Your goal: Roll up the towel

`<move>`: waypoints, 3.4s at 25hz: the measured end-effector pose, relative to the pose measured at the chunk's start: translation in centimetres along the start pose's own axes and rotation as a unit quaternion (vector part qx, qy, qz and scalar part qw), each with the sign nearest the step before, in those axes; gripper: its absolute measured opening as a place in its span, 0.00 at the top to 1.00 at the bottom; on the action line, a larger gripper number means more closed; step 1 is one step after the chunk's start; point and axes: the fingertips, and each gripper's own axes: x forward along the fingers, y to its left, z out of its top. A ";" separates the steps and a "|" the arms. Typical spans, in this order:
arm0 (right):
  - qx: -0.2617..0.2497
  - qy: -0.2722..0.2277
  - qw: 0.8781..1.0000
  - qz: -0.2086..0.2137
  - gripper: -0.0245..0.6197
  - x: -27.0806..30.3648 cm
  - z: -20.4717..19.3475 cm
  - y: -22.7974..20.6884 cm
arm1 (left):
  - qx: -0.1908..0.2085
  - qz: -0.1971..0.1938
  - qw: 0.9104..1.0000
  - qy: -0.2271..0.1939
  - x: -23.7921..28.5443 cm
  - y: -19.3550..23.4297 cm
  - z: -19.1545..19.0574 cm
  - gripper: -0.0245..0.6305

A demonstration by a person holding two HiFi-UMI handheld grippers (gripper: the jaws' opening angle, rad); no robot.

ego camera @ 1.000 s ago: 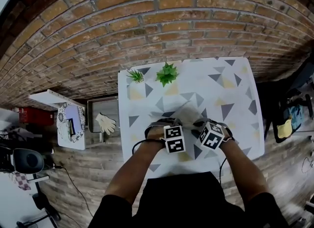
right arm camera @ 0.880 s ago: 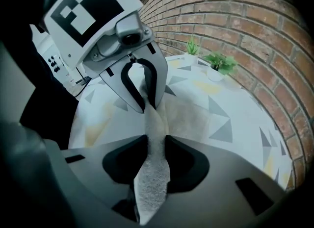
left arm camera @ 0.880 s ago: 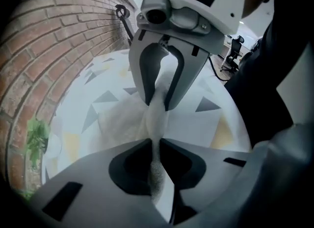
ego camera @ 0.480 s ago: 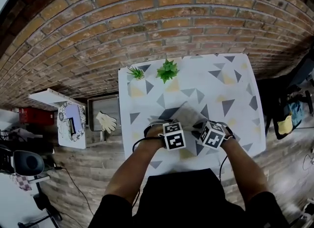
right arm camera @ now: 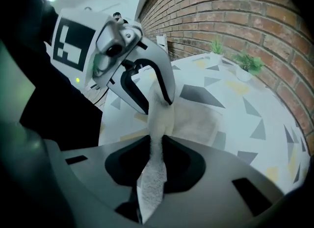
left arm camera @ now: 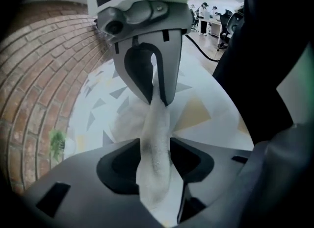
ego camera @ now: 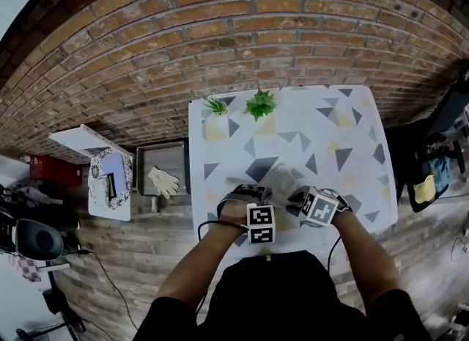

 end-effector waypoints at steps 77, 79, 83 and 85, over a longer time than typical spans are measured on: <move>-0.054 0.033 0.987 -0.147 0.78 -0.5 -0.2 -9.1 | -0.070 -0.045 0.996 -0.005 2.1 8.0 1.3 0.80; -0.032 0.021 0.993 -0.109 0.81 -0.7 0.0 -8.8 | -0.055 -0.029 0.998 -0.003 2.1 8.1 1.4 0.70; 0.014 -0.008 1.000 0.006 0.83 -1.4 0.2 -7.0 | -0.050 -0.048 0.998 0.005 2.0 7.0 1.1 0.67; 0.025 -0.009 0.999 0.036 0.83 -1.5 -0.2 -7.0 | -0.069 -0.076 0.995 0.008 2.2 6.3 0.6 0.71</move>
